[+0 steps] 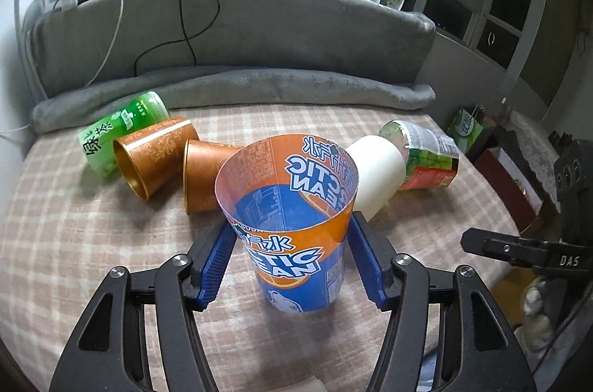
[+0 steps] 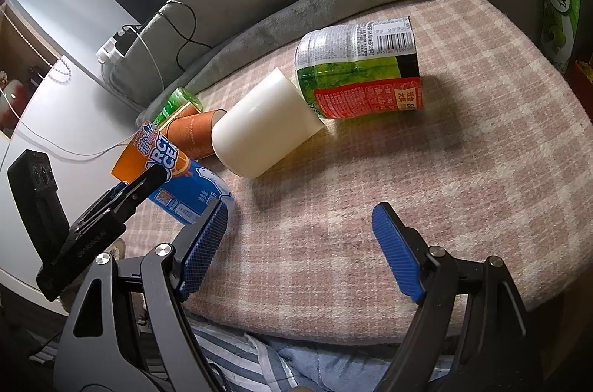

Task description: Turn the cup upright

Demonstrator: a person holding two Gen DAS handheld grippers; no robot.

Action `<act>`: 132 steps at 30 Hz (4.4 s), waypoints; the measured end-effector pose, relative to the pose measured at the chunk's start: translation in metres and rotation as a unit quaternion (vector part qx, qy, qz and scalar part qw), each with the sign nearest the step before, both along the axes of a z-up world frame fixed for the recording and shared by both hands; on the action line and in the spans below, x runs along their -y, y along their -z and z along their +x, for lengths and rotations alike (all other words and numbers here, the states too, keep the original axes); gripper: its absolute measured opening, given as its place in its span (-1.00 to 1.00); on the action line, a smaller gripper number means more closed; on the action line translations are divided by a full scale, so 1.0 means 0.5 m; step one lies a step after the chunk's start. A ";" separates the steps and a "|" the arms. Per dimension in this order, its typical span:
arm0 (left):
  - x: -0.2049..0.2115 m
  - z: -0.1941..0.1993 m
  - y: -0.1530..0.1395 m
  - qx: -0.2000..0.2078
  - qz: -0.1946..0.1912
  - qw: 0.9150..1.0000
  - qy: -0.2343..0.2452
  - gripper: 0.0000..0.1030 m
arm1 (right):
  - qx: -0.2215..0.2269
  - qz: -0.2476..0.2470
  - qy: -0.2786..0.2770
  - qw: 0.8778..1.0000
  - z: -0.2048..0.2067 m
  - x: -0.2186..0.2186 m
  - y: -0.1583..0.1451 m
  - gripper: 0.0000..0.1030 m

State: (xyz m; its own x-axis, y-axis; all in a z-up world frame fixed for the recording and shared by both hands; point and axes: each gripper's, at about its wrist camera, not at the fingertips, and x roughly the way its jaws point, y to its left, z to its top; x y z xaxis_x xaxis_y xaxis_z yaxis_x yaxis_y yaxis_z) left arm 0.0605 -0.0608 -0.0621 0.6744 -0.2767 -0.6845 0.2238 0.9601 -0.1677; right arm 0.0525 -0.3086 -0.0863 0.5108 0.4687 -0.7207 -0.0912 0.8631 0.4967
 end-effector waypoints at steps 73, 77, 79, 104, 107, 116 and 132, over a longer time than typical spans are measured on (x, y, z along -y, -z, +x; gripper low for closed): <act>-0.041 -0.092 -0.027 0.015 -0.021 1.000 0.003 0.48 | 0.132 -0.139 -0.011 0.981 -0.037 -0.083 -0.082 0.72; -0.070 -0.098 -0.033 0.020 -0.026 0.999 -0.019 0.48 | 0.154 -0.158 -0.012 0.975 -0.045 -0.096 -0.094 0.73; -0.081 -0.100 -0.037 0.023 -0.026 0.999 -0.029 0.48 | 0.162 -0.165 -0.014 0.973 -0.049 -0.103 -0.099 0.75; -0.135 -0.146 -0.120 0.171 0.025 0.975 -0.137 0.58 | 0.267 -0.228 0.012 0.936 -0.083 -0.151 -0.152 1.00; -0.131 -0.148 -0.129 0.182 0.028 0.974 -0.136 0.59 | 0.278 -0.225 0.017 0.934 -0.084 -0.151 -0.160 1.00; -0.113 -0.157 -0.153 0.229 0.045 0.962 -0.145 0.64 | 0.318 -0.213 0.045 0.923 -0.094 -0.144 -0.182 1.00; -0.112 -0.148 -0.162 0.238 0.039 0.958 -0.153 0.65 | 0.318 -0.207 0.050 0.924 -0.093 -0.137 -0.182 1.00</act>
